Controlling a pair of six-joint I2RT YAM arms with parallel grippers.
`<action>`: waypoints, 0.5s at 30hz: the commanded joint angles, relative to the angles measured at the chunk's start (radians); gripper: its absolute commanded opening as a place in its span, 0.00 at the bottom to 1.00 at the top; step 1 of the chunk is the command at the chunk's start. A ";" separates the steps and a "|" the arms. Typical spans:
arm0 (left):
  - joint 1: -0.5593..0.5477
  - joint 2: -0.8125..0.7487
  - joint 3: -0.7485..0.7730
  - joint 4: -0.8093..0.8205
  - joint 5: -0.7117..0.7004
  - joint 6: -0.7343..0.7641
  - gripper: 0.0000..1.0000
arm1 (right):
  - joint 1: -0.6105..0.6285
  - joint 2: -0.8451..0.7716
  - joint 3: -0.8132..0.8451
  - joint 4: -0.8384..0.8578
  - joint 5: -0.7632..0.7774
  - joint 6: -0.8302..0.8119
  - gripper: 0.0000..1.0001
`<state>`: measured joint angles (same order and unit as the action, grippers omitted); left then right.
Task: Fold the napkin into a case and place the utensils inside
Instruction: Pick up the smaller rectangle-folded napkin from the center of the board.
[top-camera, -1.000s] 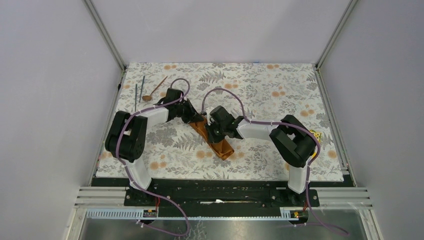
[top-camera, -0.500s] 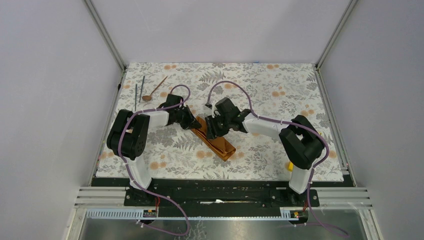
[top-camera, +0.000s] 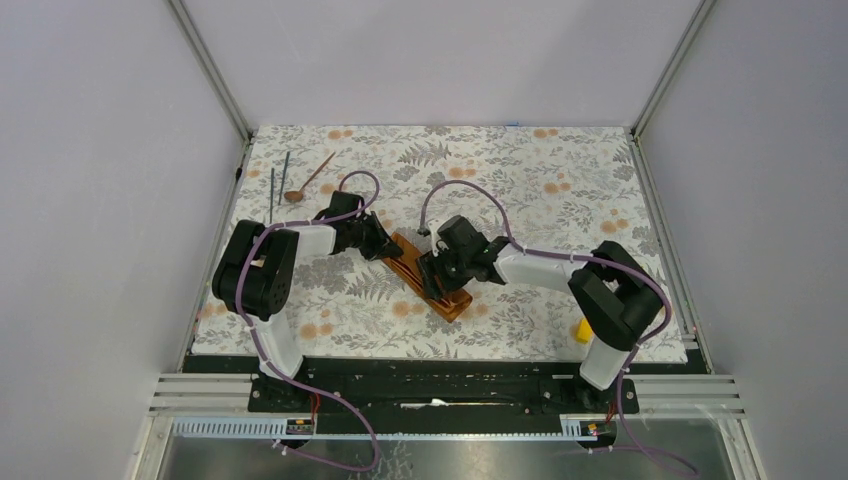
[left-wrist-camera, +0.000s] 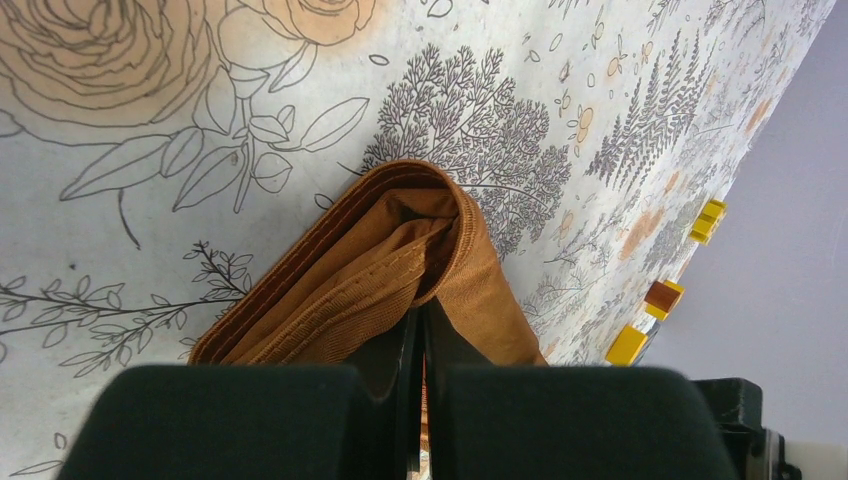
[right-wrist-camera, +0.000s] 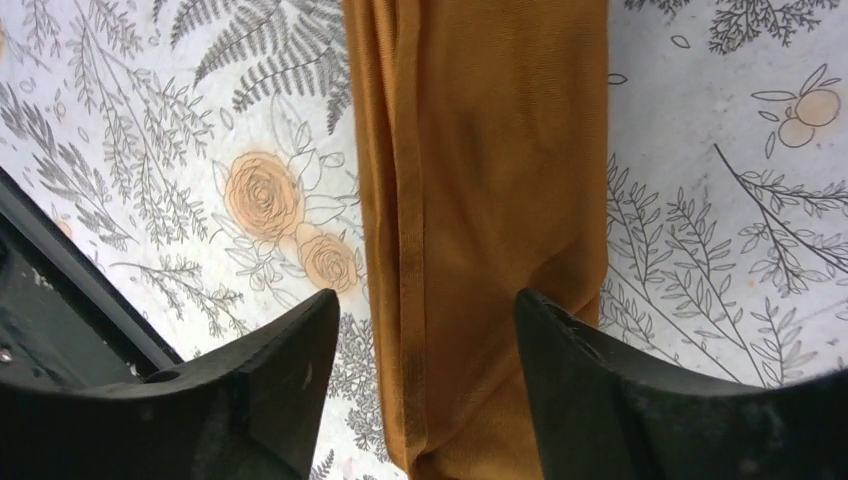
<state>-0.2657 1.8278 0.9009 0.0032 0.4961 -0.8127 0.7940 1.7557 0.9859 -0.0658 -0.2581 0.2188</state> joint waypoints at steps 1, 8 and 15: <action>0.010 0.032 -0.042 -0.066 -0.088 0.041 0.02 | 0.071 -0.085 0.069 -0.098 0.134 -0.143 0.77; 0.010 0.025 -0.041 -0.068 -0.087 0.037 0.02 | 0.190 0.069 0.253 -0.114 0.390 -0.214 0.83; 0.010 0.028 -0.039 -0.069 -0.085 0.034 0.02 | 0.273 0.158 0.241 0.032 0.624 -0.230 0.70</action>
<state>-0.2638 1.8278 0.9005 0.0048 0.5011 -0.8127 1.0321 1.8793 1.2346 -0.1146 0.1802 0.0082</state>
